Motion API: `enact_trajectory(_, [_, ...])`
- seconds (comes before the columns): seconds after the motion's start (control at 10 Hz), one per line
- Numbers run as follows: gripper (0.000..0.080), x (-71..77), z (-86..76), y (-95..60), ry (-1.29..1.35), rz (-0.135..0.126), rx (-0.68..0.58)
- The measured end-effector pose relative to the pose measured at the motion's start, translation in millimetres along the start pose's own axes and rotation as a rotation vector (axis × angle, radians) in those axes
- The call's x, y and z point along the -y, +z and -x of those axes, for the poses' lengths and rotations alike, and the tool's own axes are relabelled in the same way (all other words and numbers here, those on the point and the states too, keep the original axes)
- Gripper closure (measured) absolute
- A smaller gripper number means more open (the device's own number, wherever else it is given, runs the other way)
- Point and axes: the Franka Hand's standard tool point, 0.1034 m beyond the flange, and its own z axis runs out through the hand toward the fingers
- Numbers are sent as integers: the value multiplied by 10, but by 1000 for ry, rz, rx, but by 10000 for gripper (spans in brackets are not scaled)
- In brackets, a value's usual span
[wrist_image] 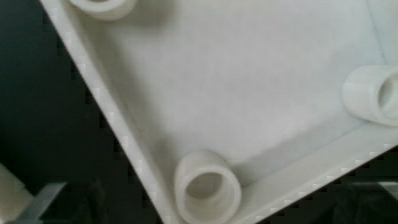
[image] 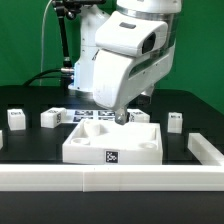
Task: Assemble one leg
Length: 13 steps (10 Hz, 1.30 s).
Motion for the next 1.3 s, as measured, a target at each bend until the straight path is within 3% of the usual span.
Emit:
enact_trajectory(0.6, [150,-28,-13,1,-23,2,15])
enact_trajectory(0.8, [150,-3,55,71,-77,11,0])
enact_trajectory(0.9, [150,43,128,138,-127,25,-14])
enact_trajectory(1.2, [150,171,292,300,-332,110,-67])
enact_trajectory(1.3, [150,230,292,353,-384,115,-66])
